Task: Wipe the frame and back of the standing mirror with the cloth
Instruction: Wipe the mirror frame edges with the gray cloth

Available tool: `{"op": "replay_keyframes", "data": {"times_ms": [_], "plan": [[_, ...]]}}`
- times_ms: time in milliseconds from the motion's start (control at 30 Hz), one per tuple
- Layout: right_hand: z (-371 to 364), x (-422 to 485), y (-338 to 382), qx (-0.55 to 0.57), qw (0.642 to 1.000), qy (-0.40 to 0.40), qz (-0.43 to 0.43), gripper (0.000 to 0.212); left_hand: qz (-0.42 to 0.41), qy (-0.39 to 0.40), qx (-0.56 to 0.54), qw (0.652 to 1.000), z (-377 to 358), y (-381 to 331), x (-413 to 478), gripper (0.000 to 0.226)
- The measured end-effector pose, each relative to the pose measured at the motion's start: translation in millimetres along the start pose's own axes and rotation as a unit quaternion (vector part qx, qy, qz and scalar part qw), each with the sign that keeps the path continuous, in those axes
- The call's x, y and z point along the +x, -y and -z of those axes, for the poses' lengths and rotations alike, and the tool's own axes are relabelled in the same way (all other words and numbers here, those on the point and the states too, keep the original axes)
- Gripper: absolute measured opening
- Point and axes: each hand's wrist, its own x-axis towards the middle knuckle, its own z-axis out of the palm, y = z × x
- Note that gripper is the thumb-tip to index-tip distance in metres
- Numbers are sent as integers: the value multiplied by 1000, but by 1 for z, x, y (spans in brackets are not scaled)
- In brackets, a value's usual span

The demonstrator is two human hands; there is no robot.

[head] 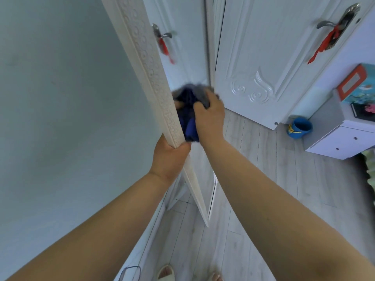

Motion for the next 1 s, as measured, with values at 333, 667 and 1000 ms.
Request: {"op": "replay_keyframes", "data": {"times_ms": [333, 667, 1000], "plan": [[-14, 48, -21, 25, 999, -30, 6, 59, 19, -63, -37, 997, -6, 11, 2, 13], [-6, 73, -27, -9, 992, -32, -119, 24, 18, -59, -24, 998, -8, 5, -2, 10], [-15, 115, -30, 6, 999, -49, -3, 51, 17, -59, -24, 998, -9, 9, 1, 18]]}}
